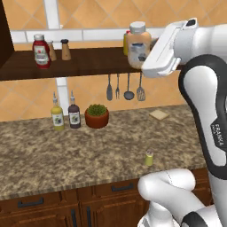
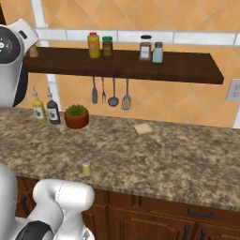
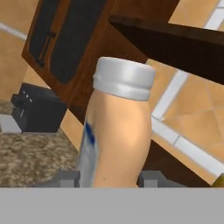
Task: Put the shaker and condiment bottle from the counter next to their counterparts in the cabinet.
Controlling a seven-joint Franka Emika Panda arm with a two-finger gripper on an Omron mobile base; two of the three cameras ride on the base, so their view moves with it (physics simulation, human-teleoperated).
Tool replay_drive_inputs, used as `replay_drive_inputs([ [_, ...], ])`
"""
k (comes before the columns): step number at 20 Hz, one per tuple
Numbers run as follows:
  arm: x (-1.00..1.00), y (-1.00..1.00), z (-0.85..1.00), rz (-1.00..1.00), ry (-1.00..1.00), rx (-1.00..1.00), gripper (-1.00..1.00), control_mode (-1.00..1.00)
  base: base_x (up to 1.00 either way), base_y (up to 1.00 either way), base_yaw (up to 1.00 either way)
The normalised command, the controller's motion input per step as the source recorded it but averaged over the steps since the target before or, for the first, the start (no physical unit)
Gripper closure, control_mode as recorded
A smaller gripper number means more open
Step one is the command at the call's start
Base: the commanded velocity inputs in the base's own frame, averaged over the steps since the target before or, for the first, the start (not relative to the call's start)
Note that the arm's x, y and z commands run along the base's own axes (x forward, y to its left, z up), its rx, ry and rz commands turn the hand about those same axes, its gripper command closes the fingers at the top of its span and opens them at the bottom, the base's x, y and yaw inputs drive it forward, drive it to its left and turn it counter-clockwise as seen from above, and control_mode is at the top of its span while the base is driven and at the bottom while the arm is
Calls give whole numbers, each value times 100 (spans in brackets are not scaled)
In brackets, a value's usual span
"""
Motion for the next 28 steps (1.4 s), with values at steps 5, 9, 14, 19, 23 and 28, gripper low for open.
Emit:
replay_drive_inputs([
  [5,23,25,-25,-33,0,1,100,-100,0,0,0],
  [9,26,30,-11,-10,0,11,100,-100,0,0,0],
  [14,34,15,1,0,3,26,100,-100,0,0,0],
  [19,35,16,-11,2,14,9,100,-100,0,0,0],
  [23,58,20,3,0,15,7,100,-100,0,0,0],
  [28,17,21,2,0,1,7,100,-100,0,0,0],
])
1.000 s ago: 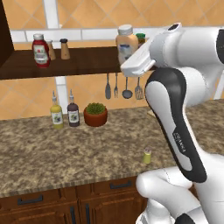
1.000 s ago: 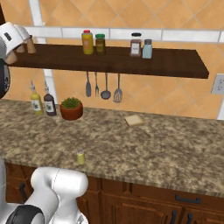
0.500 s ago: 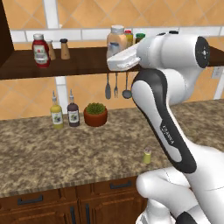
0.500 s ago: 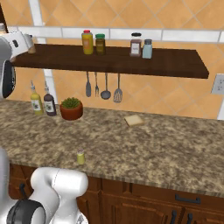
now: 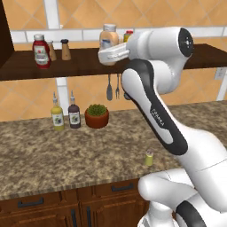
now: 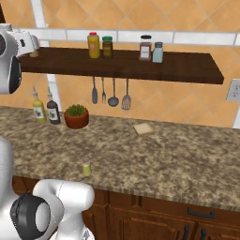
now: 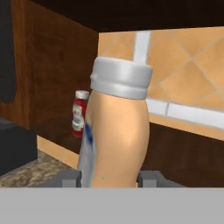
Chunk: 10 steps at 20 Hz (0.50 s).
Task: Put the shaker and condiment bottle from the counter next to their counterparts in the cabinet.
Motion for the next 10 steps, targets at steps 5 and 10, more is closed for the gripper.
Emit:
replay_drive_inputs([
  [5,0,41,-7,4,-3,2,100,-100,0,0,0],
  [10,9,32,-13,5,-1,6,100,-100,0,0,0],
])
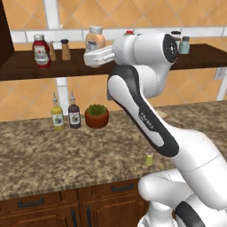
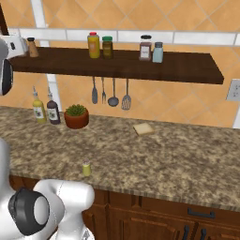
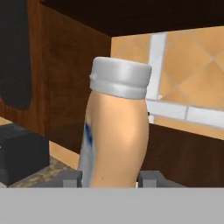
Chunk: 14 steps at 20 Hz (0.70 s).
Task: Put the shaker and condiment bottle from the counter next to their counterparts in the cabinet.
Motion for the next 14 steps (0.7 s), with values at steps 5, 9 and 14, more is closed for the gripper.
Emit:
replay_drive_inputs([
  [5,29,20,-19,8,5,1,100,-100,0,0,0],
  [9,51,7,-7,0,2,0,100,-100,0,0,0],
  [14,27,19,0,0,0,0,100,-100,0,0,0],
])
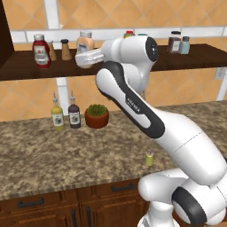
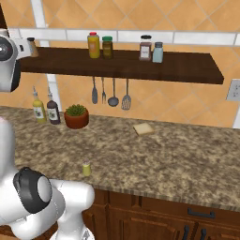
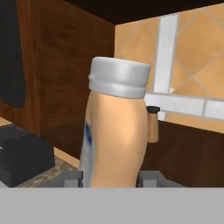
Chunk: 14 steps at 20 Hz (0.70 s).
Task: Put the shaker and condiment bottle from the counter next to their counterparts in the cabinet.
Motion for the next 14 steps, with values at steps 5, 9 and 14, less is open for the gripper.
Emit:
replay_drive_inputs([
  [5,17,33,-11,0,0,0,100,-100,0,0,0],
  [9,30,22,-23,0,3,0,100,-100,0,0,0],
  [14,31,6,-9,0,1,0,100,-100,0,0,0],
])
